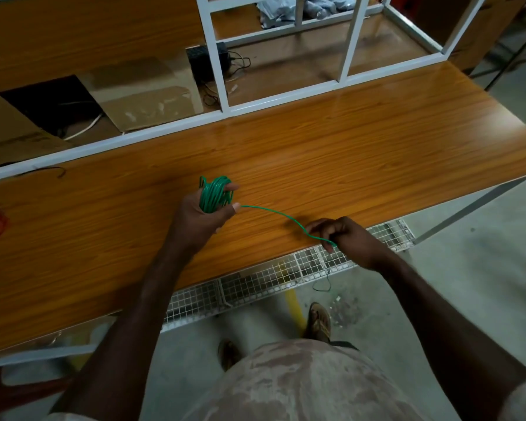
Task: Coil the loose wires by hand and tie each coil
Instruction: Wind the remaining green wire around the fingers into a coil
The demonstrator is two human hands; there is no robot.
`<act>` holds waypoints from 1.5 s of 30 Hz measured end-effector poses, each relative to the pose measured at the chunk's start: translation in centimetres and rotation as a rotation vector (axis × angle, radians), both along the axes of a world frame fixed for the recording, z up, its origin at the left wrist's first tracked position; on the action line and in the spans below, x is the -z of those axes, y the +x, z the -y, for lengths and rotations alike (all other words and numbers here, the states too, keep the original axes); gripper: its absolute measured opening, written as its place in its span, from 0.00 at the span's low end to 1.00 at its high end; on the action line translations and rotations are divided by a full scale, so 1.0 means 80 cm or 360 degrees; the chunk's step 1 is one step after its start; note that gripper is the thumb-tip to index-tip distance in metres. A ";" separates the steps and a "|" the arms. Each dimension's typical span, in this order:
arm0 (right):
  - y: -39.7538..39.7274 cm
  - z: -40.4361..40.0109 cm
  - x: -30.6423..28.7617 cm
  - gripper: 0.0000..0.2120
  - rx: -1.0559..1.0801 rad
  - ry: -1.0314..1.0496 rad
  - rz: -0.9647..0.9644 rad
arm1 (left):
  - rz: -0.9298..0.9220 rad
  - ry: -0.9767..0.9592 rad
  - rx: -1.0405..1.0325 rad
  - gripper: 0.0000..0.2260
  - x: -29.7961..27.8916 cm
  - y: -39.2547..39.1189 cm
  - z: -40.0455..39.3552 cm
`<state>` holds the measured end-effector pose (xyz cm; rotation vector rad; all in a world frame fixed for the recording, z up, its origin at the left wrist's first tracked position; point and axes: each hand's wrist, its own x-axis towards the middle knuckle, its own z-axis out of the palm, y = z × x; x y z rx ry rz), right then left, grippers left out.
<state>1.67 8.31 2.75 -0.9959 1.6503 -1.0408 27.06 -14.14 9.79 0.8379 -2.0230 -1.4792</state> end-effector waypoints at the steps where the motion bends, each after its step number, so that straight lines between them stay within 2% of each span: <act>1: 0.006 -0.004 0.002 0.22 0.0024 -0.0078 0.0259 | 0.0004 -0.0004 -0.0012 0.14 0.000 -0.001 0.001; 3: 0.018 -0.010 0.007 0.21 0.0040 -0.0259 0.0784 | 0.0000 0.0016 -0.0061 0.14 0.003 -0.002 0.004; 5: 0.025 -0.013 0.011 0.16 0.0076 -0.0400 0.1166 | -0.0026 0.0059 -0.0113 0.14 0.011 -0.002 0.011; 7: 0.025 -0.012 0.014 0.13 0.0209 -0.0428 0.1332 | -0.0027 0.0101 -0.0165 0.14 0.019 0.000 0.016; 9: 0.024 -0.007 0.015 0.15 0.0404 -0.0385 0.1356 | 0.0003 0.0113 -0.0209 0.14 0.026 0.001 0.017; 11: 0.023 -0.001 0.016 0.14 0.0619 -0.0350 0.1233 | 0.0034 0.0096 -0.0219 0.14 0.030 0.002 0.016; 12: 0.021 0.000 0.018 0.14 0.0728 -0.0333 0.1052 | 0.0043 0.0090 -0.0218 0.14 0.031 0.001 0.015; 15: 0.012 0.002 0.023 0.14 0.0884 -0.0241 0.0256 | 0.0058 0.0083 -0.0211 0.14 0.033 0.001 0.013; 16: 0.009 0.004 0.022 0.12 0.0892 -0.0231 0.0065 | 0.0063 0.0072 -0.0211 0.14 0.033 0.001 0.013; 18: 0.004 0.009 0.018 0.04 0.0936 -0.0264 -0.0132 | 0.0072 0.0053 -0.0206 0.14 0.034 0.000 0.011; 21: -0.001 0.014 0.007 0.06 0.0972 -0.0281 -0.0050 | 0.0073 0.0034 -0.0220 0.14 0.034 0.001 0.010; 25: -0.023 0.010 -0.006 0.11 0.0756 -0.0186 0.0135 | 0.0038 0.0003 -0.0310 0.14 0.032 0.009 0.012; 29: -0.042 0.001 -0.016 0.14 0.0654 -0.0110 0.0159 | 0.0024 0.0017 -0.0375 0.16 0.033 0.012 0.016; 31: -0.047 0.001 -0.016 0.12 0.0665 -0.0077 0.0145 | 0.0016 0.0031 -0.0390 0.16 0.035 0.011 0.016; 32: -0.051 0.003 -0.015 0.09 0.0665 -0.0039 0.0052 | 0.0013 0.0038 -0.0389 0.16 0.036 0.009 0.016; 34: -0.058 0.009 -0.006 0.05 0.0624 0.0103 -0.0325 | 0.0012 0.0051 -0.0352 0.16 0.036 0.006 0.013; 38: -0.054 0.017 0.017 0.08 0.0425 0.0357 -0.0950 | -0.0052 0.0185 -0.0245 0.16 0.031 -0.007 0.001; 40: -0.038 0.023 0.020 0.12 0.0291 0.0324 -0.1157 | -0.0074 0.0263 -0.0174 0.15 0.028 -0.015 -0.009; 42: -0.013 0.034 0.013 0.21 0.0142 0.0205 -0.1156 | -0.0098 0.0326 -0.0101 0.14 0.027 -0.023 -0.021; 45: 0.034 0.053 -0.008 0.33 -0.0075 -0.0031 -0.0925 | -0.0108 0.0382 -0.0041 0.14 0.025 -0.038 -0.034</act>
